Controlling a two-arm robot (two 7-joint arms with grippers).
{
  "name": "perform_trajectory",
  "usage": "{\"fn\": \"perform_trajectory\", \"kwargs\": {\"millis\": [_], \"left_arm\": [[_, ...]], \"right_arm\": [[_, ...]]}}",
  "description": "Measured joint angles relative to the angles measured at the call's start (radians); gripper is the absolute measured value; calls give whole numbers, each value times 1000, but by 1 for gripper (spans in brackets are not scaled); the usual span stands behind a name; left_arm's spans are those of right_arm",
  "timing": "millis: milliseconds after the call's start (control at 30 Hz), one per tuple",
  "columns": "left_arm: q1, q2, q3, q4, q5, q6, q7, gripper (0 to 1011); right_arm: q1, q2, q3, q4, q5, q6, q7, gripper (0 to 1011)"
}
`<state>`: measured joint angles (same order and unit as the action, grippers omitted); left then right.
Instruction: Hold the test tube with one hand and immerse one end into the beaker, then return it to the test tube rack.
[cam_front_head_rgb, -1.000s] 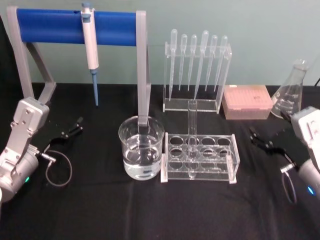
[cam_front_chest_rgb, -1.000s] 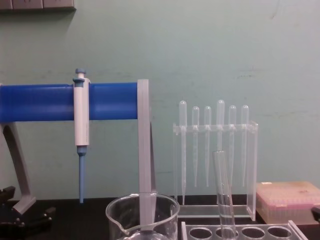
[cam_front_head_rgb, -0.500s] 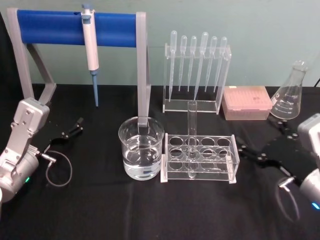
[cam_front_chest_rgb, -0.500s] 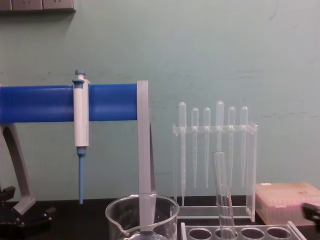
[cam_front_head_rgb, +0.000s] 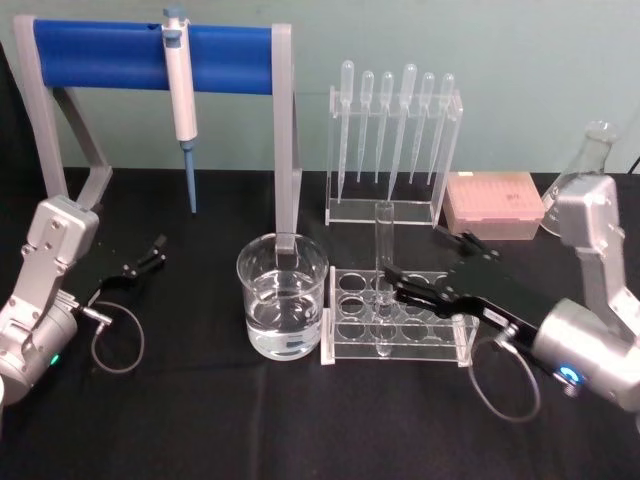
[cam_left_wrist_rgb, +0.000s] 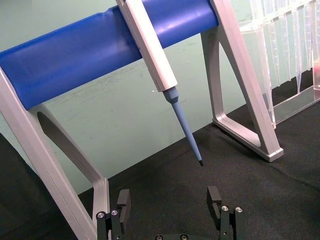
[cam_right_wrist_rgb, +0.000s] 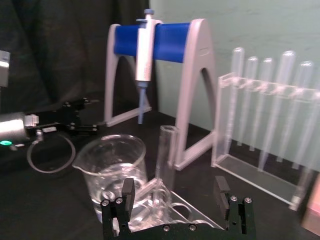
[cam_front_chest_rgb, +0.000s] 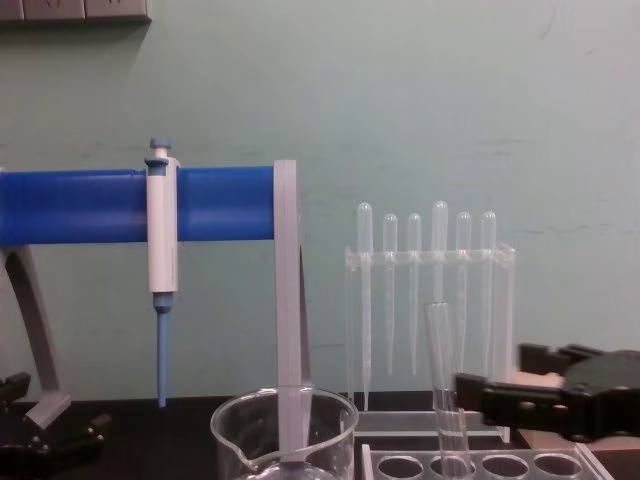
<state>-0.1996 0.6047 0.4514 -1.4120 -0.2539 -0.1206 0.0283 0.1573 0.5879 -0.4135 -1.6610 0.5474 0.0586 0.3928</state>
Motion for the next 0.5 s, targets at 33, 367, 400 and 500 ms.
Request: {"fn": "perform_trajectory", "kwargs": {"millis": [33, 367, 400, 500], "left_arm": [[0, 0, 0, 0, 0, 0, 0, 1000], [0, 0, 0, 0, 0, 0, 0, 1000], [0, 0, 0, 0, 0, 0, 0, 1000], [0, 0, 0, 0, 0, 0, 0, 1000]], "right_arm": [[11, -6, -3, 8, 4, 12, 10, 1002], [122, -60, -37, 104, 59, 134, 91, 1002], [132, -64, -42, 112, 66, 142, 99, 1002], [149, -67, -53, 120, 71, 149, 106, 1002]]}}
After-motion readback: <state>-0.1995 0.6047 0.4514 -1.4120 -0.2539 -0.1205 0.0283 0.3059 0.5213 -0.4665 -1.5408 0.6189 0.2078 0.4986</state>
